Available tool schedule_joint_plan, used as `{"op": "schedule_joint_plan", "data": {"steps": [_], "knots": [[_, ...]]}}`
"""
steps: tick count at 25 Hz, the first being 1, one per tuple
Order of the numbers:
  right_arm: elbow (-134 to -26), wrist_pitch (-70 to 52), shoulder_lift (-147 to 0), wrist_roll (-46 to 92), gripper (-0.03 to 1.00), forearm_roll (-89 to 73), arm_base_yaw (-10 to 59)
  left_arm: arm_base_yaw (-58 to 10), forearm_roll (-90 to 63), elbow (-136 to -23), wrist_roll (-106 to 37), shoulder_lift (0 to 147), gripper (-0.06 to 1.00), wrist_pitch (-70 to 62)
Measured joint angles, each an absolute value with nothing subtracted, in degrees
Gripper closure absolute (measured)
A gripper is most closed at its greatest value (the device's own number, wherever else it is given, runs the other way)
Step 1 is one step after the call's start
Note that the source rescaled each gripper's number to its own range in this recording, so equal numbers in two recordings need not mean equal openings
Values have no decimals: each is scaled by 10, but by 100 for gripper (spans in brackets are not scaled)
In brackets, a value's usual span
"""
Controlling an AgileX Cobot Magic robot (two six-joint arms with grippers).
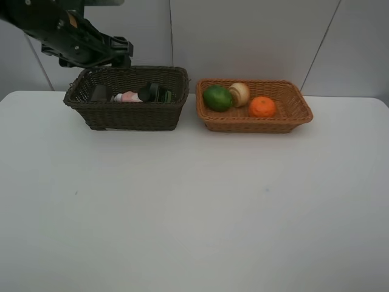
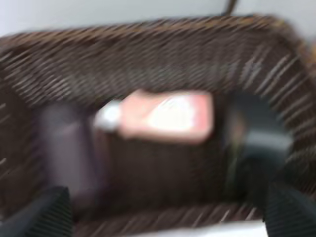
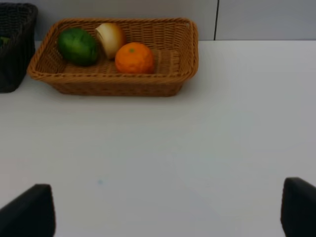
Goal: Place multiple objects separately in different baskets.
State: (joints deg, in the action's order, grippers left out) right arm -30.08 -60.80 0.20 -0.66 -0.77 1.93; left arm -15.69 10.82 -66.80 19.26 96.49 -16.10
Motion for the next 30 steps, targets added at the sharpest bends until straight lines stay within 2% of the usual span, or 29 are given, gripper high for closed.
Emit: {"op": "schedule_joint_plan", "data": {"steps": [10, 11, 21, 30], "knots": [[-301, -608, 2, -7, -2, -8, 19, -26, -77, -481, -41, 642, -6, -368], [-301, -608, 2, -7, -2, -8, 19, -26, -77, -481, -41, 642, -6, -368], [-301, -608, 2, -7, -2, -8, 19, -17, -85, -353, -56, 306, -6, -403], [-301, -608, 2, -7, -2, -8, 19, -17, -85, -323, -56, 118, -6, -543]]}}
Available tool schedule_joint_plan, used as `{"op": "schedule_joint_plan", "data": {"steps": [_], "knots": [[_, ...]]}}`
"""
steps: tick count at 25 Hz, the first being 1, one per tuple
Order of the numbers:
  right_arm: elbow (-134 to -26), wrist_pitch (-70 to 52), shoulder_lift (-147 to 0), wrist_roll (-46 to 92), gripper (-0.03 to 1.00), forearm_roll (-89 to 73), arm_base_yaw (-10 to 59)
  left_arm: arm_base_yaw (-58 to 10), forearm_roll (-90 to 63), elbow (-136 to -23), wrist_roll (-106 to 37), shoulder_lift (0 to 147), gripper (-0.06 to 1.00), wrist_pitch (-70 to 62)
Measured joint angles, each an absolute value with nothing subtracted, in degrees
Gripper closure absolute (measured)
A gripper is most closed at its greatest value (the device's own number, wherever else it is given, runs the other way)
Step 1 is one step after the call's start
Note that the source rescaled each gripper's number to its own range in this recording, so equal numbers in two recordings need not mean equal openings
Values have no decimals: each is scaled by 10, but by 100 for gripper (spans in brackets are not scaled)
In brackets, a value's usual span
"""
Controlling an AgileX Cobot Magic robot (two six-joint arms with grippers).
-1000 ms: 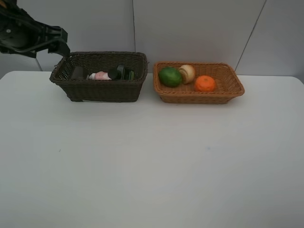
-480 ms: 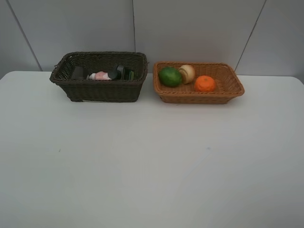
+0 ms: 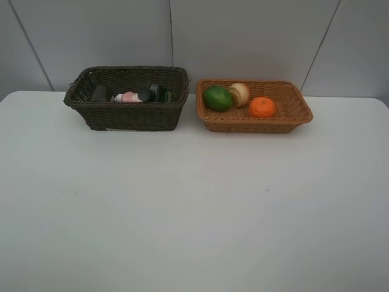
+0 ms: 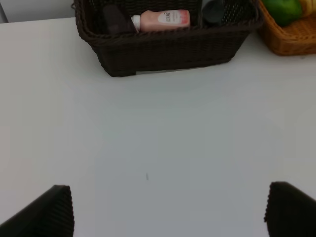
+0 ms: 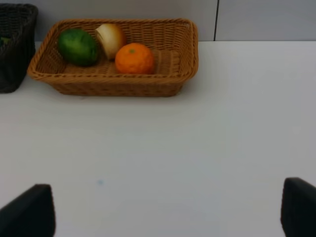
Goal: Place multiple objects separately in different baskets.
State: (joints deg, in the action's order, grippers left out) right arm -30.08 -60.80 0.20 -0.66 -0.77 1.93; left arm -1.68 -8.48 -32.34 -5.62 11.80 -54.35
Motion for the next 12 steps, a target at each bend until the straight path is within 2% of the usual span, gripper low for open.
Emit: {"op": "schedule_joint_plan", "data": {"steps": [5, 12], "knots": [[-301, -608, 2, -7, -2, -8, 19, -17, -77, -323, -62, 59, -6, -597], [-301, -608, 2, -7, -2, -8, 19, -17, -66, -293, -73, 2, -6, -608]]}}
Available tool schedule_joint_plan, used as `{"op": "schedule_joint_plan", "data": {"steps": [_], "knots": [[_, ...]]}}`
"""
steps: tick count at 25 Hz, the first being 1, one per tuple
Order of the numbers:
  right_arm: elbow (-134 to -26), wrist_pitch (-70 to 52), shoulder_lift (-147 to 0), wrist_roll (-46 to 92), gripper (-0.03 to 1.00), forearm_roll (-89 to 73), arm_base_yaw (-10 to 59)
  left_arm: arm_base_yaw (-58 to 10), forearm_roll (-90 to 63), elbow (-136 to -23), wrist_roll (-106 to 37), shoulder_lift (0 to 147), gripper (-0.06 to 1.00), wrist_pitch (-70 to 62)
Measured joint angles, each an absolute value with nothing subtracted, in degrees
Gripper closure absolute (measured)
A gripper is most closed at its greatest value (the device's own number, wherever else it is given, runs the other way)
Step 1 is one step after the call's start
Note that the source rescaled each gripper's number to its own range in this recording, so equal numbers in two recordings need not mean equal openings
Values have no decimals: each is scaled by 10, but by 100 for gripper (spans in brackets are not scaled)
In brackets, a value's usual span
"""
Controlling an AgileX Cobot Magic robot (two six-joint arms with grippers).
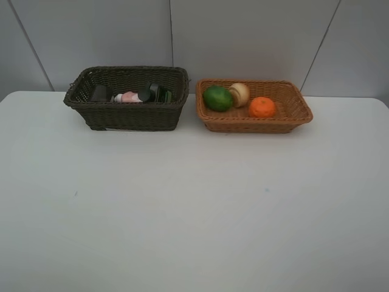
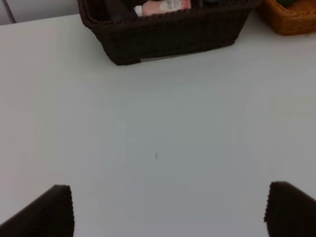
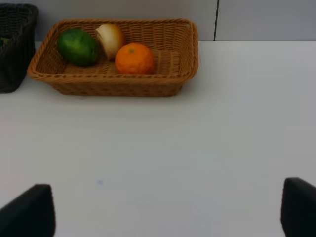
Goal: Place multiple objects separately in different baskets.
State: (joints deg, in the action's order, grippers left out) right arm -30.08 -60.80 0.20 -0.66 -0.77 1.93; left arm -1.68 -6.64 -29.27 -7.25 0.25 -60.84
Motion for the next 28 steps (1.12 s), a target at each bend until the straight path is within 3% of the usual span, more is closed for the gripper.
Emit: {"op": "schedule_joint_plan", "data": {"steps": [28], "knots": [[-301, -608, 2, -7, -2, -8, 19, -17, -62, -291, -74, -4, -6, -608]]}}
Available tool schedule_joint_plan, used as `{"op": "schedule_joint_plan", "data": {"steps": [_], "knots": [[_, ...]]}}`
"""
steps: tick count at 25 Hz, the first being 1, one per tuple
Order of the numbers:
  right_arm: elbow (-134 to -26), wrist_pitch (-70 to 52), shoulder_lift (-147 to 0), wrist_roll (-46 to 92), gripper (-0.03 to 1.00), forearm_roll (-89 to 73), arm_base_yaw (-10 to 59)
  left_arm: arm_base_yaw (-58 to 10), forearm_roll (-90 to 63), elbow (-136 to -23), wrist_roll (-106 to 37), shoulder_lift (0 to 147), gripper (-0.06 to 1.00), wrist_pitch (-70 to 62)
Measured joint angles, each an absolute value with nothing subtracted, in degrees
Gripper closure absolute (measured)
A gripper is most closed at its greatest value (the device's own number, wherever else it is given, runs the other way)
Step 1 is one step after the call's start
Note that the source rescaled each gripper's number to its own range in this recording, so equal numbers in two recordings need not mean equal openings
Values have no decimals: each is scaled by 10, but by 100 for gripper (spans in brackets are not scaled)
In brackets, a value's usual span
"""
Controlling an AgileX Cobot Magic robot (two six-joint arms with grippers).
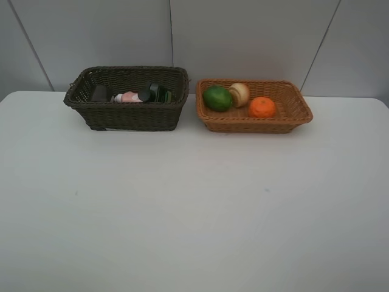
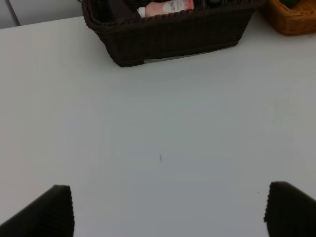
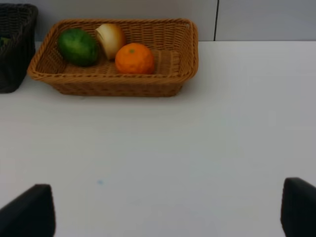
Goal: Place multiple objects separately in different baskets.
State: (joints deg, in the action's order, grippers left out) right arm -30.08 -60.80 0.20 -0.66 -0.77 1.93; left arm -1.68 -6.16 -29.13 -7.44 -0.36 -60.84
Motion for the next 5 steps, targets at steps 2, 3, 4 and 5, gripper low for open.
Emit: {"op": "schedule_joint_plan", "data": {"steps": [2, 3, 4, 5], "knots": [[-301, -608, 2, -7, -2, -8, 19, -17, -62, -291, -74, -4, -6, -608], [-301, -608, 2, -7, -2, -8, 19, -17, -62, -291, -74, -4, -6, -608], [-301, -608, 2, -7, -2, -8, 19, -17, -62, -291, -74, -4, -6, -608], [-301, -608, 2, -7, -2, -8, 19, -17, -62, -291, -74, -4, -6, -608]]}}
